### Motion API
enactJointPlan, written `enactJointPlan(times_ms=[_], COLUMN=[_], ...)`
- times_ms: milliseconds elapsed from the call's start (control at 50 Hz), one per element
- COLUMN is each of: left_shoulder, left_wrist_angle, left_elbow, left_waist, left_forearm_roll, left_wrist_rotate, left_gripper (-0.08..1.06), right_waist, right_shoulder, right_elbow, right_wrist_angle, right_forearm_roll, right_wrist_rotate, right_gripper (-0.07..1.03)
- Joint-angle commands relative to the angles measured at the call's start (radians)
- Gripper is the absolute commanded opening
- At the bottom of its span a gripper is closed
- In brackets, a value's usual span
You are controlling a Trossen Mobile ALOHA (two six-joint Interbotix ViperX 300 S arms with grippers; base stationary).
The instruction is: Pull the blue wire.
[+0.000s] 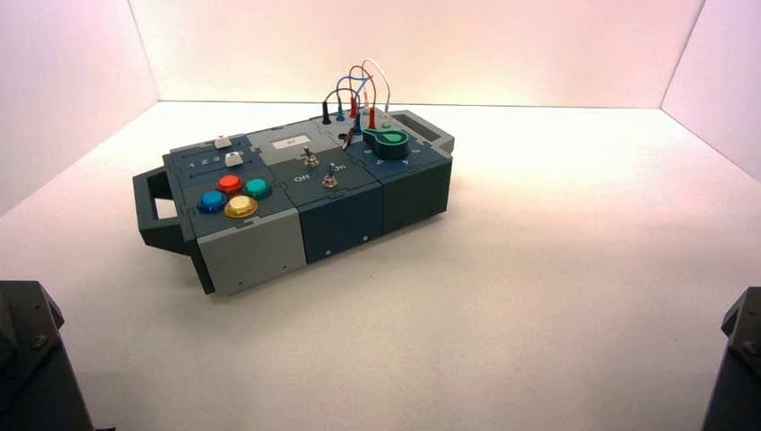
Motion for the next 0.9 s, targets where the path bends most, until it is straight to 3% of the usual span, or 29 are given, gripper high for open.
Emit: enactJointPlan(times_ms=[20,240,580,680,900], left_shoulder=[-0.005,-0.003,-0.002,-0.002,0.009], left_wrist_angle=[-0.011,-0.011,-0.006,-0.005,0.003], left_elbow=[-0.011,-0.003,0.025,0.032,0.043], left_waist=[0.006,0.006,0.025,0.04,0.094], left_forearm_roll=[-0.002,-0.002,0.0,-0.002,0.0], left_wrist_rotate=[-0.002,-0.002,-0.002,-0.002,0.006], left_gripper=[-0.03,-0.03,-0.03,-0.03,0.0], right_waist=[-0.002,0.003,0.025,0.052,0.101], right_shoulder=[-0.002,0.0,0.017,0.041,0.13], right_elbow=[-0.018,-0.021,-0.052,-0.069,-0.129], right_wrist_angle=[-0.003,0.006,0.008,0.015,0.008], right_forearm_roll=[0.003,0.005,0.031,0.055,0.069], right_wrist_rotate=[-0.003,-0.011,-0.057,-0.089,-0.095], right_gripper=[-0.02,-0.02,-0.02,-0.01,0.04])
